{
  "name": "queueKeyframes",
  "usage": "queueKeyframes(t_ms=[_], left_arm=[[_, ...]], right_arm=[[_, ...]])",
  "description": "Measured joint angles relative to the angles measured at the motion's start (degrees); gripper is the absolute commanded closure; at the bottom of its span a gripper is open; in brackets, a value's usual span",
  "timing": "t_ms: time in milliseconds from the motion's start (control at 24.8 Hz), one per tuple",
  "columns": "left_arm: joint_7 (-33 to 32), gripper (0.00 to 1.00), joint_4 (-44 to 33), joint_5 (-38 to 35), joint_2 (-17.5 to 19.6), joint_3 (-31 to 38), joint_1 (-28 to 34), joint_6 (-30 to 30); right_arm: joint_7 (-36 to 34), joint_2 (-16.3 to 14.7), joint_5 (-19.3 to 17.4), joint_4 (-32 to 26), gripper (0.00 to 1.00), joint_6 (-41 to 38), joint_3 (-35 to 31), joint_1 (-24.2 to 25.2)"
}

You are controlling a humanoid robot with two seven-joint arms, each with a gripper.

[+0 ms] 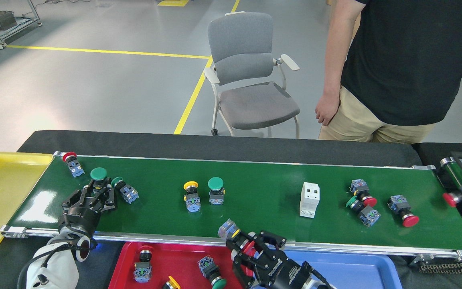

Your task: Pick switch part from conveyor to tray

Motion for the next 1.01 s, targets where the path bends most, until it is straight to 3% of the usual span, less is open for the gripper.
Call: queueKeyframes(t_ms=[242, 283, 363, 404, 444, 686, 848, 1009], left_arm=[[0.4, 0.91, -20.8, 0.4, 0.0, 0.5, 14.6, -12.2], [0.4, 0.81, -24.6, 0.5, 0.0, 0.5, 17.5, -13.6], [0.3, 0.43, -31.7, 0.5, 0.0, 0.5, 22.9, -16.3], [0.3, 0.14, -34.8, 0.5, 0.0, 0.5, 25.2, -17.2], [0.3, 0.00, -37.6, 0.5, 0.0, 0.5, 27.6, -17.9], [0.2, 0.00, -49.8, 3.8, 0.0, 2.0, 40.3, -19.5], [0.2, 0.00, -50.4, 4.2, 0.0, 2.2, 41.0, -19.6], [0.2, 0.00, -49.4, 4.2, -0.1, 4.2, 40.2, -19.4]], right_arm=[[0.6, 0.4, -0.2, 0.0, 0.02, -1.2, -0.2, -0.1], [0.6, 0.6, -0.3, -0.2, 0.02, -0.5, -1.1, -0.1], [0.6, 0.8, -0.4, -0.4, 0.02, 2.9, -5.6, -0.2], [0.6, 0.8, -0.4, -0.4, 0.02, 5.0, -7.9, -0.4], [0.6, 0.7, -0.4, -0.4, 0.02, 7.0, -10.6, -0.4], [0.0, 0.6, -0.8, -0.4, 0.01, 13.4, -29.0, 0.6], [-2.6, 0.6, -1.0, -1.5, 0.01, 14.2, -36.1, 6.5], [-3.7, 0.9, -1.0, -5.9, 0.01, 14.3, -39.1, 14.1]])
